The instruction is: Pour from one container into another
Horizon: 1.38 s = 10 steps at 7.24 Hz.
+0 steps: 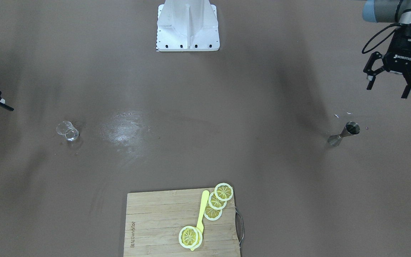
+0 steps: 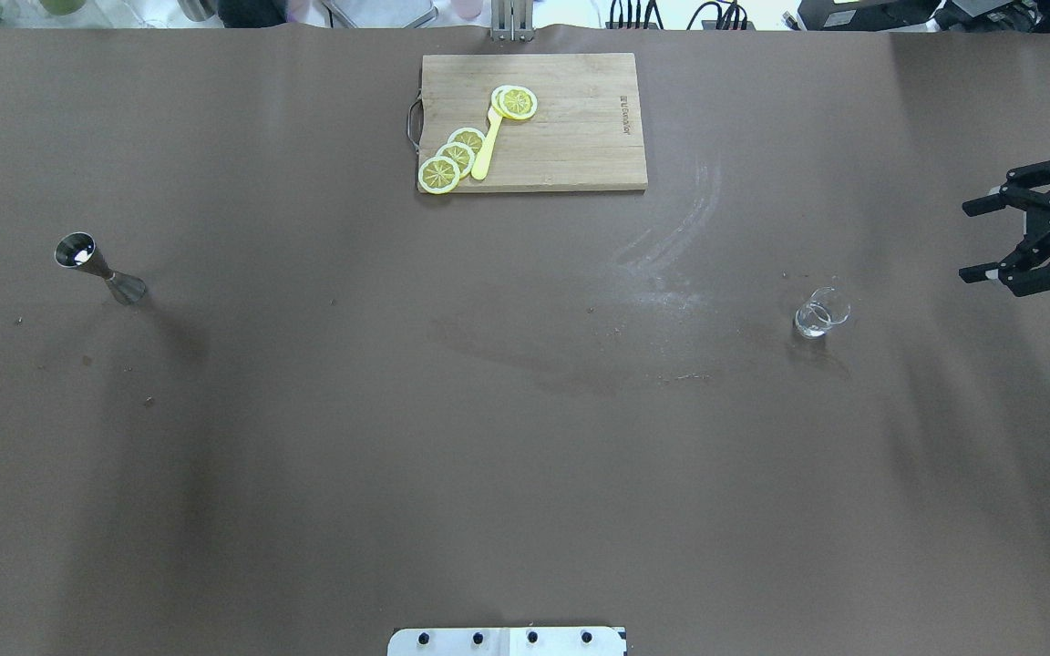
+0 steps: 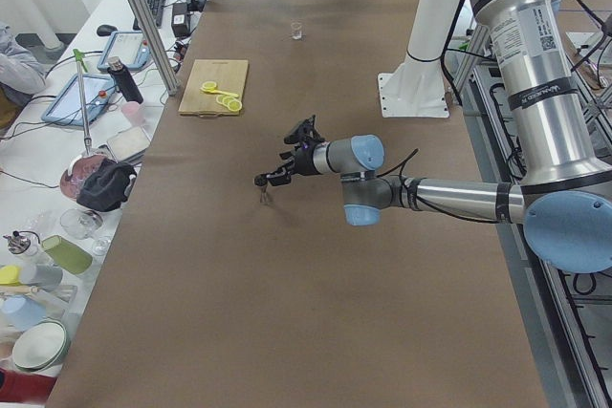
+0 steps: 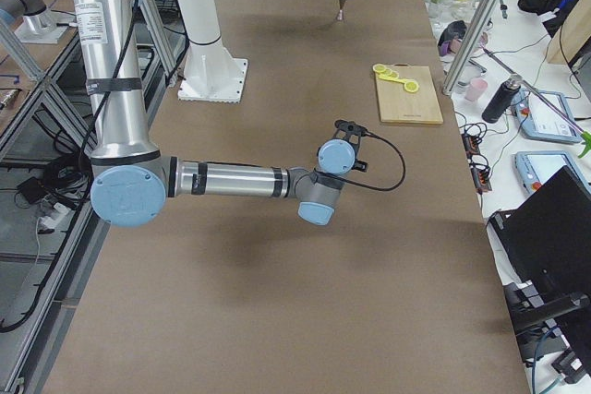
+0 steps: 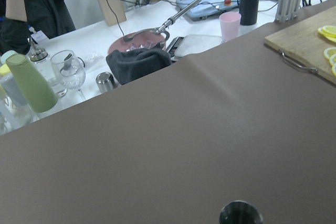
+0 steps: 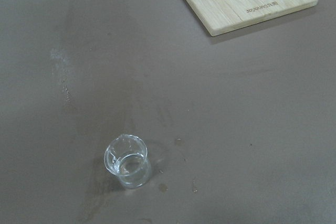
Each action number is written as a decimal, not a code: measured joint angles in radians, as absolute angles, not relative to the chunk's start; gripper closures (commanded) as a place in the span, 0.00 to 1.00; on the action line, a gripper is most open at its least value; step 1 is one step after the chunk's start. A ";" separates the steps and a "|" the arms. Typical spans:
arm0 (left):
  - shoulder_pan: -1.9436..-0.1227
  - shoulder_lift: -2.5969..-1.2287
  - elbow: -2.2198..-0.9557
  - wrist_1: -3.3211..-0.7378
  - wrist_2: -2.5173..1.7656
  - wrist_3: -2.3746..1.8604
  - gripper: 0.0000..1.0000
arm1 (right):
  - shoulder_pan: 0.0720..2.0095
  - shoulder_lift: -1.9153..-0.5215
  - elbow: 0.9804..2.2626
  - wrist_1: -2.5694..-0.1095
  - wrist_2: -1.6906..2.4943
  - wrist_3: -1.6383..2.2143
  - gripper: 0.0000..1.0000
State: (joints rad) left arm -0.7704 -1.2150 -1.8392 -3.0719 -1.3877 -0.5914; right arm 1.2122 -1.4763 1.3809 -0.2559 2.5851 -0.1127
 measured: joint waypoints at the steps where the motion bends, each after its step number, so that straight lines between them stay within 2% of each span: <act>1: -0.651 -1.193 -1.826 -3.151 -1.238 -0.644 0.01 | 1.201 -1.477 1.375 -0.247 2.579 -0.205 0.00; 3: -0.405 -1.151 -1.752 -3.272 -0.937 -0.727 0.01 | 1.167 -1.477 1.356 -0.239 2.568 -0.369 0.00; 6: -0.108 -1.112 -1.574 -3.397 -0.595 -0.810 0.01 | 1.098 -1.471 1.316 -0.223 2.565 -0.419 0.00; 8: -0.021 -1.101 -1.487 -3.347 -0.484 -0.995 0.01 | 1.073 -1.437 1.268 -0.220 2.564 -0.421 0.00; 10: -0.010 -1.107 -1.452 -3.235 -0.441 -1.118 0.01 | 1.055 -1.389 1.210 -0.200 2.551 -0.424 0.00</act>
